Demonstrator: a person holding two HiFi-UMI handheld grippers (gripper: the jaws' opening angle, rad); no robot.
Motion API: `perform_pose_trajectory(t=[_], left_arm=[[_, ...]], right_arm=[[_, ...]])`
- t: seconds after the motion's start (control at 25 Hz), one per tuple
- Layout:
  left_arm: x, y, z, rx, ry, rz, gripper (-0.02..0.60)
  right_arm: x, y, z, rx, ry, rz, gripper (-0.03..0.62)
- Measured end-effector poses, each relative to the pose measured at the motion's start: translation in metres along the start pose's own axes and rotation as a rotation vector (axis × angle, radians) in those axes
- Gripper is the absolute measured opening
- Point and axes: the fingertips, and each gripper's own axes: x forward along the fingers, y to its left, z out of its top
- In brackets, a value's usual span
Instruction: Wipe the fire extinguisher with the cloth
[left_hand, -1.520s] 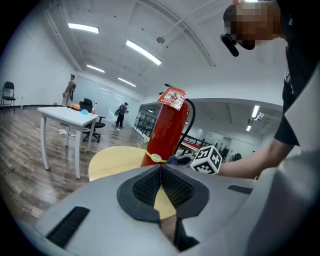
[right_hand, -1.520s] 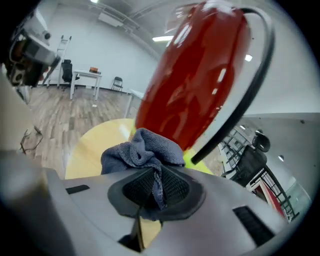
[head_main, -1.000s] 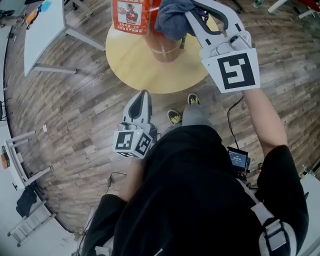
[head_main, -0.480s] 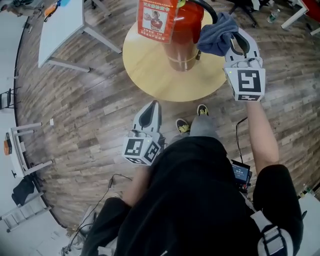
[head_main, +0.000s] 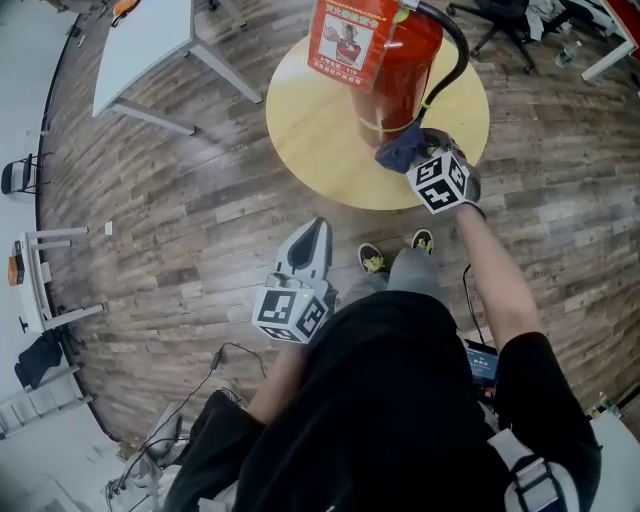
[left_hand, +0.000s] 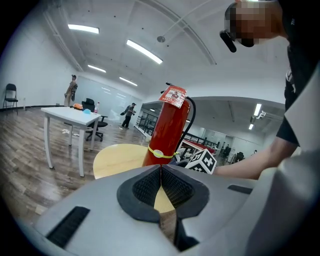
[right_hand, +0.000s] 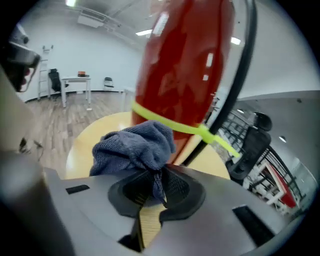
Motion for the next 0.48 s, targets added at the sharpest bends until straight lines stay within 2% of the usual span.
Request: perform_pose_trajectory(t=[0.12,0.16,0.2,0.32,0.4,0.48], left_arm=[[-0.006,0.003,-0.002,-0.005,-0.004,0.019,0.023],[-0.008,0.002,-0.003,-0.007,-0.007,0.024,0.025],[-0.009,0.001,-0.004,-0.009,-0.010,0.029,0.023],[-0.010,-0.005,-0.009,-0.007,-0.019,0.037,0.025],[-0.010,-0.016,-0.012,-0.004,-0.021,0.038,0.025],[-0.013,-0.033,-0.015,0.001,-0.022,0.035,0.025]], right_arm=[[-0.009,0.067,0.011,-0.183,-0.051,0.198,0.049],[-0.016,0.083,0.016,-0.187,-0.079,0.241,0.049],[-0.026,0.094,0.020,-0.141,-0.110,0.278,0.049],[-0.061,0.103,0.023,0.092,-0.217,0.367,0.049],[-0.090,0.090,0.013,0.188,-0.265,0.374,0.049],[-0.124,0.066,0.000,0.249,-0.290,0.336,0.050]])
